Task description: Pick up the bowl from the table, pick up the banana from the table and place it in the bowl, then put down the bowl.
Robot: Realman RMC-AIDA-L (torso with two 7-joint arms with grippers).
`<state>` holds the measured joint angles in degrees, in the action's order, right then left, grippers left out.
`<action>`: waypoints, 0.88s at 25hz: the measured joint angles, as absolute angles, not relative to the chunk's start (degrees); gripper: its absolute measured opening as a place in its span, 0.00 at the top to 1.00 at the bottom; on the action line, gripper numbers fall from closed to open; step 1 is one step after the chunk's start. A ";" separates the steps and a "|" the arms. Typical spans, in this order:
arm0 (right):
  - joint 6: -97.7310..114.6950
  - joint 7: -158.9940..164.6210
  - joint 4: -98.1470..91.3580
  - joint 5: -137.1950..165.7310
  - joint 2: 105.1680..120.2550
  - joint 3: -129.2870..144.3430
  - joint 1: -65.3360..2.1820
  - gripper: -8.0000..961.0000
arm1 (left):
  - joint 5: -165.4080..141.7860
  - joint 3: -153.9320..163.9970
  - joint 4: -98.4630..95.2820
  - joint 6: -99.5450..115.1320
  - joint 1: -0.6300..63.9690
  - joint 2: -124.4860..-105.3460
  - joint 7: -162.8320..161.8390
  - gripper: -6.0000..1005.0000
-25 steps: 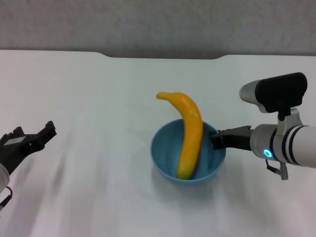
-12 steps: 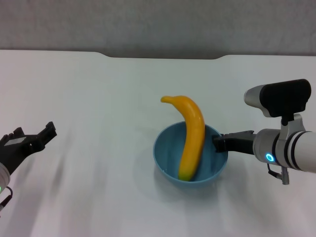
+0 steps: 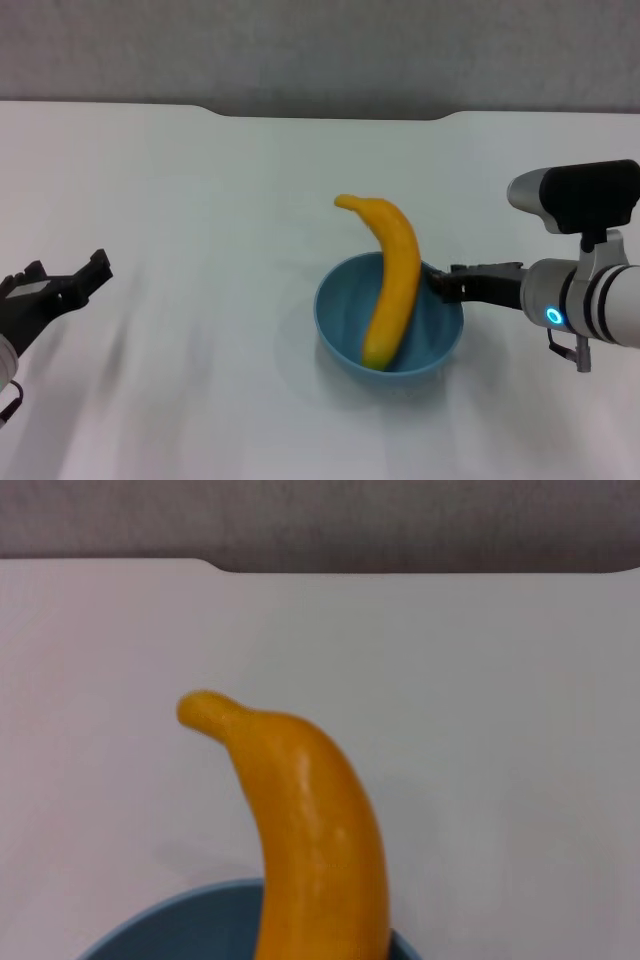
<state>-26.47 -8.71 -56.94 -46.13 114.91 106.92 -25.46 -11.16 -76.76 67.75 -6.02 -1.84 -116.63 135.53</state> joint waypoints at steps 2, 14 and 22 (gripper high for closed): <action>-26.00 -8.71 -57.48 -46.15 114.90 106.92 -24.93 0.78 | -11.16 -77.01 67.76 -6.16 -2.02 -116.67 135.53 0.12; -26.81 -11.51 -64.06 -45.62 114.64 103.39 -20.05 0.26 | -11.09 -78.70 68.56 -8.13 -3.89 -116.72 135.38 0.11; -20.61 -15.90 -74.48 -45.89 114.75 100.67 -10.72 0.09 | -10.67 -81.16 65.57 -23.07 -7.13 -116.94 135.41 0.11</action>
